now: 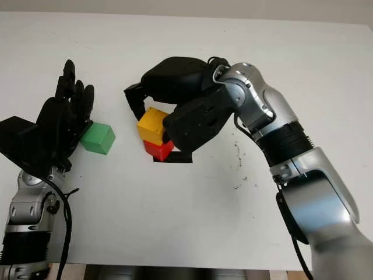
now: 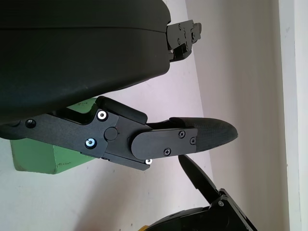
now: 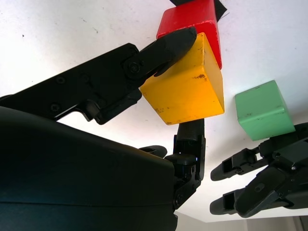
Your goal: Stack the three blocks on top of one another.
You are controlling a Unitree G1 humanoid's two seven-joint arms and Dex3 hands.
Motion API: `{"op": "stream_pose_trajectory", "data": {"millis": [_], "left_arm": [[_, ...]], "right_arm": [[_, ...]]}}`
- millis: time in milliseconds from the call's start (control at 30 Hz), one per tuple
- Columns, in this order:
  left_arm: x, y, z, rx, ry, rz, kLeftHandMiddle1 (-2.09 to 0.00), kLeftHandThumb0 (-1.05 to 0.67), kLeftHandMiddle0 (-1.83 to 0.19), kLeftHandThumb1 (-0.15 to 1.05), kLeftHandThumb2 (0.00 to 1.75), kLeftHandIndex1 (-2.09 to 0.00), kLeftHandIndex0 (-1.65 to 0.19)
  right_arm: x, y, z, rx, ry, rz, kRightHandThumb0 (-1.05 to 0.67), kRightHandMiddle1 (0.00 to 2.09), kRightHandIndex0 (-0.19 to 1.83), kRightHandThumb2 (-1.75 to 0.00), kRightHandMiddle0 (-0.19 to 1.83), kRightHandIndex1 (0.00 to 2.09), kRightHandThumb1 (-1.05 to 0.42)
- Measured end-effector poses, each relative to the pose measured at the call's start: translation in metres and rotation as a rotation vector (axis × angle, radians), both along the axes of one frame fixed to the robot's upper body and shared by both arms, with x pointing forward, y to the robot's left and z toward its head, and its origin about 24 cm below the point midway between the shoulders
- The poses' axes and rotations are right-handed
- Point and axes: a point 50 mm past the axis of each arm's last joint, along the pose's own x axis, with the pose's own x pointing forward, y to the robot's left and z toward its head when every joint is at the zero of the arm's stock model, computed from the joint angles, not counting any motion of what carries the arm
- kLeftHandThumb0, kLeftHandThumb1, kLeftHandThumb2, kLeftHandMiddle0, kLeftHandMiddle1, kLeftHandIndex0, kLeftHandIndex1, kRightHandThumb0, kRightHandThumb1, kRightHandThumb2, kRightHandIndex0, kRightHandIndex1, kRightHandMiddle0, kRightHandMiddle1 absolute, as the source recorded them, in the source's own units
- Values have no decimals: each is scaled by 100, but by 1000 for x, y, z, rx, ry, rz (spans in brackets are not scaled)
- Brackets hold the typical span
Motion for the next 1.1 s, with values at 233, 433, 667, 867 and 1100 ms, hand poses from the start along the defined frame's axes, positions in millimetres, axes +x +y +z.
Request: {"op": "stream_pose_trajectory", "data": {"millis": [233,433,667,867,1100], "left_arm": [[0,-2,-1,-9,-4,0,0,-73,19,105,47,-3,18],[0,-2,0,-11,-8,-1,-1,-73,19,105,46,-3,18],[0,-2,-1,-12,-7,-1,-1,-72,19,105,47,-4,18],[0,-2,-1,-11,-6,-1,-1,-72,19,105,47,-4,18],[0,-2,-1,-7,-5,0,-1,-72,19,105,48,-4,18]], "right_arm": [[0,0,1,-13,4,-1,-41,166,31,-6,41,5,-96],[0,1,1,-15,1,4,-41,165,31,-6,38,5,-96],[-1,0,2,-24,16,0,-42,160,31,-5,40,5,-96],[-1,0,1,-18,29,2,-41,162,31,-5,39,5,-96],[-2,-1,2,-27,41,-4,-45,160,28,-6,34,4,-99]]}}
